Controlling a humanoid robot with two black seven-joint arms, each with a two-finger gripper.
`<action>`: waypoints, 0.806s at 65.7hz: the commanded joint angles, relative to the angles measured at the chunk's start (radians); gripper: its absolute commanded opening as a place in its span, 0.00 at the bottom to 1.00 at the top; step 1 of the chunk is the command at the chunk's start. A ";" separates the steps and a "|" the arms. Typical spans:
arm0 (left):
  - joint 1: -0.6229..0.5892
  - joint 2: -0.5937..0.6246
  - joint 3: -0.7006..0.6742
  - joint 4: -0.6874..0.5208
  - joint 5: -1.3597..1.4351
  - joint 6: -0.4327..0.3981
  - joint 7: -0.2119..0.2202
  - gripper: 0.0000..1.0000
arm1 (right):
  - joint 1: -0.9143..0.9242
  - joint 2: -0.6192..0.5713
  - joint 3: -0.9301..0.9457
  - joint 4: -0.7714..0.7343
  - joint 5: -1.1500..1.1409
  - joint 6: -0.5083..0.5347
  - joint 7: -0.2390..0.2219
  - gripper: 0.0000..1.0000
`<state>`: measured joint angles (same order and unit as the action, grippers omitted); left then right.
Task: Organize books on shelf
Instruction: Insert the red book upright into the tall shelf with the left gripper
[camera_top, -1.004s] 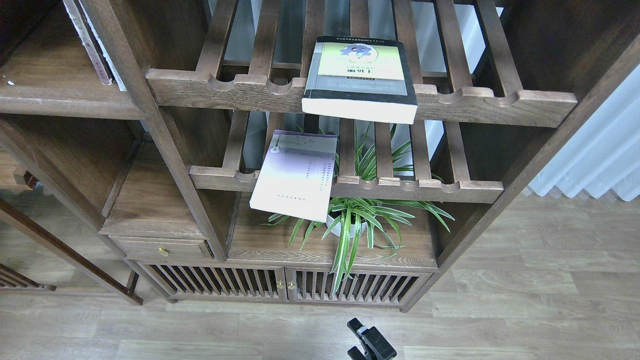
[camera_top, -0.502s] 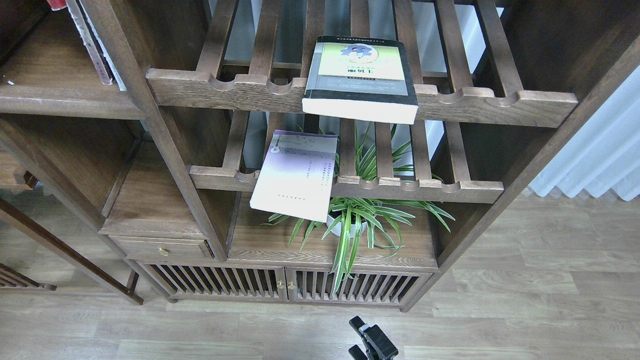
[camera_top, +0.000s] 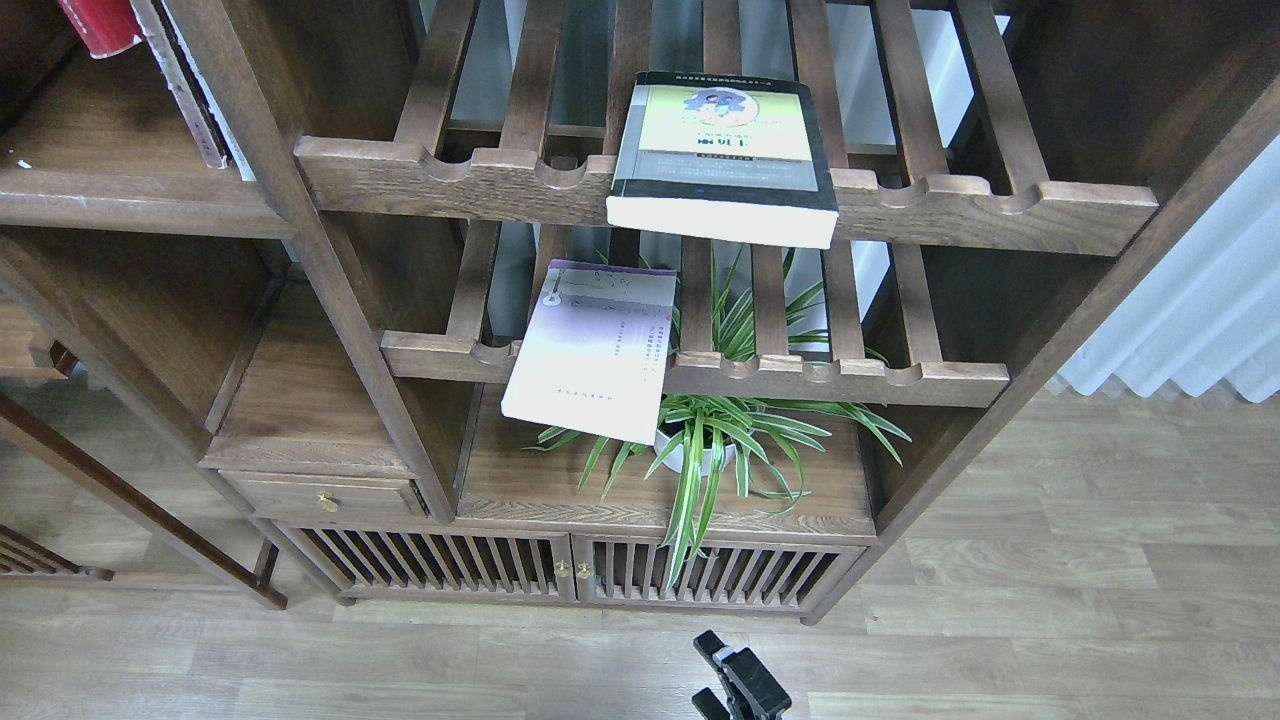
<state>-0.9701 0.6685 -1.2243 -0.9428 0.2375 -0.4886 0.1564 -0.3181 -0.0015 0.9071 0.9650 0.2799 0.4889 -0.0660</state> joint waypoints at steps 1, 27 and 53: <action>-0.021 0.000 0.028 -0.001 0.000 0.000 0.000 0.13 | -0.002 -0.003 0.003 0.000 0.001 0.000 0.000 0.99; -0.010 0.029 -0.023 -0.004 -0.026 0.000 -0.006 0.64 | 0.008 -0.003 0.006 0.001 0.001 0.000 0.000 0.99; 0.195 0.125 -0.132 -0.142 -0.205 0.000 -0.012 0.64 | 0.039 0.001 0.013 0.001 0.002 0.000 0.000 0.99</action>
<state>-0.8656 0.7687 -1.3061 -1.0189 0.0867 -0.4887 0.1455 -0.2912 -0.0007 0.9187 0.9665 0.2805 0.4888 -0.0660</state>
